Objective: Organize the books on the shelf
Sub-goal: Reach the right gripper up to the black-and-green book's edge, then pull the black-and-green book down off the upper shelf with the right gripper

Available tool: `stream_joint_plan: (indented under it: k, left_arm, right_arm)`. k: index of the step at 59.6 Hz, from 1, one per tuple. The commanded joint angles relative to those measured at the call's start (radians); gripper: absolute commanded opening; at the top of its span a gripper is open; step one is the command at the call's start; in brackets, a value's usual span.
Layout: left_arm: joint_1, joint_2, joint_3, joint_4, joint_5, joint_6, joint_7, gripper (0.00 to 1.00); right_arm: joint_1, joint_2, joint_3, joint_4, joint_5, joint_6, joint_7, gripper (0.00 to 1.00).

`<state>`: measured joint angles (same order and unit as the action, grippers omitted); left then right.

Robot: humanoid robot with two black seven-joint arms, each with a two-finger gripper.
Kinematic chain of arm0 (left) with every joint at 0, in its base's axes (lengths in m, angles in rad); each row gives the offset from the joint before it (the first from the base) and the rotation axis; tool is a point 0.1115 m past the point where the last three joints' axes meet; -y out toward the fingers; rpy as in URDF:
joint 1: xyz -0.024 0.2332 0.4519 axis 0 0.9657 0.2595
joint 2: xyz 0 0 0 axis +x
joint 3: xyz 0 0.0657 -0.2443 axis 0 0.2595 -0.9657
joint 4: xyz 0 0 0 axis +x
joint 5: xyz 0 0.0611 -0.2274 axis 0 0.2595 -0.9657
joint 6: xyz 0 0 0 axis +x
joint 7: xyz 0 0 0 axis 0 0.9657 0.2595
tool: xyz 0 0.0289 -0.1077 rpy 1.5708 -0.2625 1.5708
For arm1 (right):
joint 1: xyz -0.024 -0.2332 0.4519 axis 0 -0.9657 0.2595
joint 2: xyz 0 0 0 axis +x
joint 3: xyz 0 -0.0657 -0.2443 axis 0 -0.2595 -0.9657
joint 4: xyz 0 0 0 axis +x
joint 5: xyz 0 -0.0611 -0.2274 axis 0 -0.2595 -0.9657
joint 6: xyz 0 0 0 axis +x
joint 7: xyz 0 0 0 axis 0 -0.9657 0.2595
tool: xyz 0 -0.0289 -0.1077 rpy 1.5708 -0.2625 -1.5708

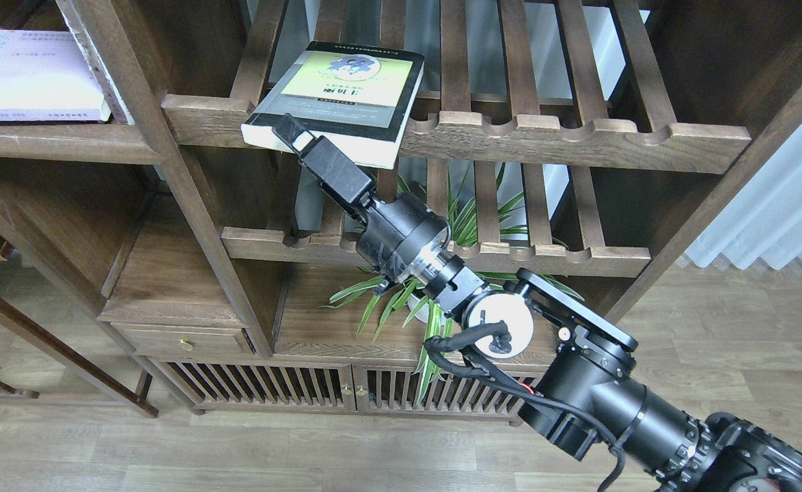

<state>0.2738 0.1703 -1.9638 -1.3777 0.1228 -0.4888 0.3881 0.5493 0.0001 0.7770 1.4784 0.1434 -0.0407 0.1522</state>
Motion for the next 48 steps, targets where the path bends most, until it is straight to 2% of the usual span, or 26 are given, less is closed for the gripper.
stream_joint_plan:
  k: [1, 11, 16, 23, 29, 35, 48]
  left_arm:
    - [-0.001, 0.003, 0.0, 0.0, 0.0, 0.0, 0.0, 1.0]
    - [-0.001, 0.003, 0.003, 0.0, 0.001, 0.0, 0.002, 1.0]
    - [-0.001, 0.003, 0.003, -0.001, 0.001, 0.0, 0.002, 1.0]
    - [0.001, 0.015, 0.002, 0.0, 0.001, 0.0, 0.0, 1.0]
    - [0.002, 0.015, 0.0, 0.002, 0.001, 0.0, 0.0, 1.0]
    - [0.007, 0.015, 0.002, 0.003, 0.0, 0.0, -0.006, 1.0]
    - [0.018, 0.006, 0.055, 0.015, -0.026, 0.0, -0.012, 1.0]
  right_arm:
    - [0.001, 0.0, 0.021, -0.003, 0.001, -0.016, 0.0, 0.89]
    - [0.0, 0.0, 0.036, -0.003, 0.001, -0.042, 0.0, 0.77]
    - [-0.008, 0.0, 0.041, -0.003, 0.001, -0.05, 0.0, 0.63]
    - [-0.017, 0.0, 0.048, -0.001, -0.001, -0.034, -0.016, 0.39]
    - [-0.043, 0.0, 0.045, 0.005, -0.001, 0.004, -0.046, 0.03]
    - [-0.071, 0.0, 0.034, 0.008, -0.002, 0.068, -0.072, 0.03]
    - [-0.178, 0.0, 0.027, 0.086, -0.001, 0.214, -0.077, 0.03]
